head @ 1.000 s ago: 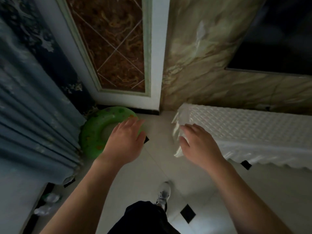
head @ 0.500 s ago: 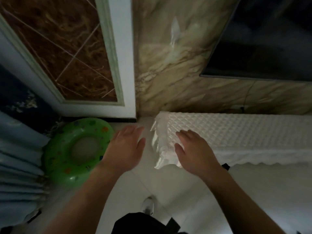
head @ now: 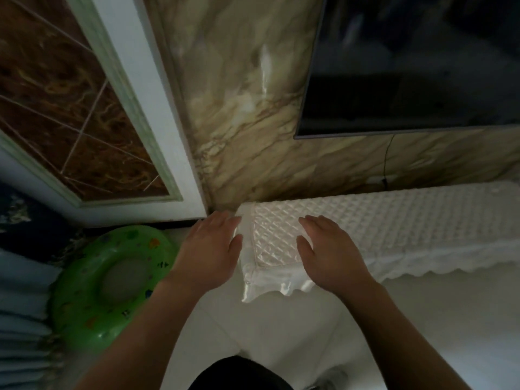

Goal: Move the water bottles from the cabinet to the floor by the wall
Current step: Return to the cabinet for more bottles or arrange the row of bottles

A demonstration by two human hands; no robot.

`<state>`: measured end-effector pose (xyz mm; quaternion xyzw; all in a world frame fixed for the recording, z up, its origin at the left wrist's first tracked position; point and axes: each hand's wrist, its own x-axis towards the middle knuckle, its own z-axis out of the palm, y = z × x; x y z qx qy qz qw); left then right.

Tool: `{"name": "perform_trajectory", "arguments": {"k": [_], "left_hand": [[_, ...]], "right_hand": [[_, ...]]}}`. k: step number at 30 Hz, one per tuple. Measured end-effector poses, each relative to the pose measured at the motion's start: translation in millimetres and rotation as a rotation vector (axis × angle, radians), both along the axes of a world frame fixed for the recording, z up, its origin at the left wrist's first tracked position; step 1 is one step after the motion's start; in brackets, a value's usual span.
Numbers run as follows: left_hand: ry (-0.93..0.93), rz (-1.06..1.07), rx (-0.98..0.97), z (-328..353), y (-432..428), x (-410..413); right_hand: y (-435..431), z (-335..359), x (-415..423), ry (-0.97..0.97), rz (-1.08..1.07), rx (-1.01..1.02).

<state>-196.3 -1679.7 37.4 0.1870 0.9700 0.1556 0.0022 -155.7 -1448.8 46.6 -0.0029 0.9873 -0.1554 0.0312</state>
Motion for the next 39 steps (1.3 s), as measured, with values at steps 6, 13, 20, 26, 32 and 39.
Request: {"name": "perform_trajectory", "arguments": {"k": [6, 13, 20, 26, 32, 39], "left_hand": [[-0.027, -0.002, -0.012, -2.8, 97.8, 1.6], [-0.002, -0.001, 0.006, 3.9, 211.5, 12.1], [-0.026, 0.007, -0.012, 8.7, 295.5, 8.9], [-0.014, -0.035, -0.024, 9.7, 368.4, -6.1], [-0.001, -0.079, 0.006, -7.1, 440.9, -35.6], [-0.059, -0.076, -0.011, -20.1, 535.5, -76.9]], "right_hand": [[101.0, 3.9, 8.1, 0.024, 0.001, 0.002], [213.1, 12.6, 23.8, 0.074, -0.024, 0.025], [291.9, 13.7, 32.7, 0.105, -0.045, 0.054], [358.0, 15.0, 30.0, 0.077, -0.098, 0.075], [431.1, 4.6, 8.2, 0.019, -0.117, 0.103], [521.5, -6.8, -41.3, -0.005, -0.110, 0.106]]}}
